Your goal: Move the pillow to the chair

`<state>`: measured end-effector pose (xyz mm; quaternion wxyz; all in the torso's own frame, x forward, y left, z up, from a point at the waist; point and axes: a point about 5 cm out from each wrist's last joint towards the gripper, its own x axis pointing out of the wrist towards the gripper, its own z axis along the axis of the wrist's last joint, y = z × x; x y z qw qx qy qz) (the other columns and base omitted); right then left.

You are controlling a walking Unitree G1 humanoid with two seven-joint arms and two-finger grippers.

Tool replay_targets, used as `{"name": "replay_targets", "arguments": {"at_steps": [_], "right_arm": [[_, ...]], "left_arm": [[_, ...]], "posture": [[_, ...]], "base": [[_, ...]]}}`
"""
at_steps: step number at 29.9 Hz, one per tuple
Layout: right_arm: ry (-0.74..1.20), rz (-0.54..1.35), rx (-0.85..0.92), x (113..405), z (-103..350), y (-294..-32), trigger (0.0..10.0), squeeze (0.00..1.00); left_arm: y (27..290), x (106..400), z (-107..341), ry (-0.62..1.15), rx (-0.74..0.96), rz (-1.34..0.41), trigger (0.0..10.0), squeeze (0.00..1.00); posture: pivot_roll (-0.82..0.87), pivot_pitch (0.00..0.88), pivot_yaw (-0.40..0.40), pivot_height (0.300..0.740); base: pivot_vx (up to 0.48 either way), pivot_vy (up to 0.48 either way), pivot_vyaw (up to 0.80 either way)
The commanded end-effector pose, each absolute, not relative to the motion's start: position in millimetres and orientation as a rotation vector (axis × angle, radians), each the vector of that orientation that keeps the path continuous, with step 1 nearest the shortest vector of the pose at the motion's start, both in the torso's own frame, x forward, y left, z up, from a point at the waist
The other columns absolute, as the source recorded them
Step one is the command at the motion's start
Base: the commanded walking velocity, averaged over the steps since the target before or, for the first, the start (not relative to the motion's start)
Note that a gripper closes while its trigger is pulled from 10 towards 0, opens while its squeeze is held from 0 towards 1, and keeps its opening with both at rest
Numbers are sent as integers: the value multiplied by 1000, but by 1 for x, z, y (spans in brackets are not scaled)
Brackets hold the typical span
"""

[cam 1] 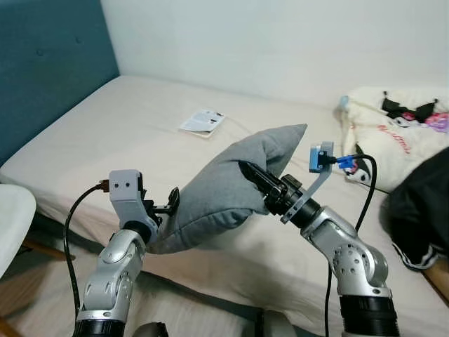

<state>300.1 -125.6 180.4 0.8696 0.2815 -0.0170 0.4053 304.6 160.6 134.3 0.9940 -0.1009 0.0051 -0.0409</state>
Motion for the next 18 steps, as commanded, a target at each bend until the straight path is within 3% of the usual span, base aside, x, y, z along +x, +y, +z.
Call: {"name": "replay_targets", "arguments": {"at_steps": [1,6,12,18], "right_arm": [[-74,871,583,297,187,-122,0,0],[-53,859,599,293,179,-122,0,0],[-67,845,604,297,182,-119,0,0],[-52,829,599,302,177,-115,0,0]], "left_arm": [[163,304,129,23,-182,-65,10000,0],[162,305,126,37,-182,-60,10000,0],[162,306,128,25,-165,-73,10000,0],[163,308,129,10,-144,-78,10000,0]], "posture": [[-27,0,-27,651],[-30,0,-22,666],[-23,0,-23,686],[-20,0,-21,701]], "base": [[0,0,0],[-118,0,0],[-454,0,0],[0,0,0]]}}
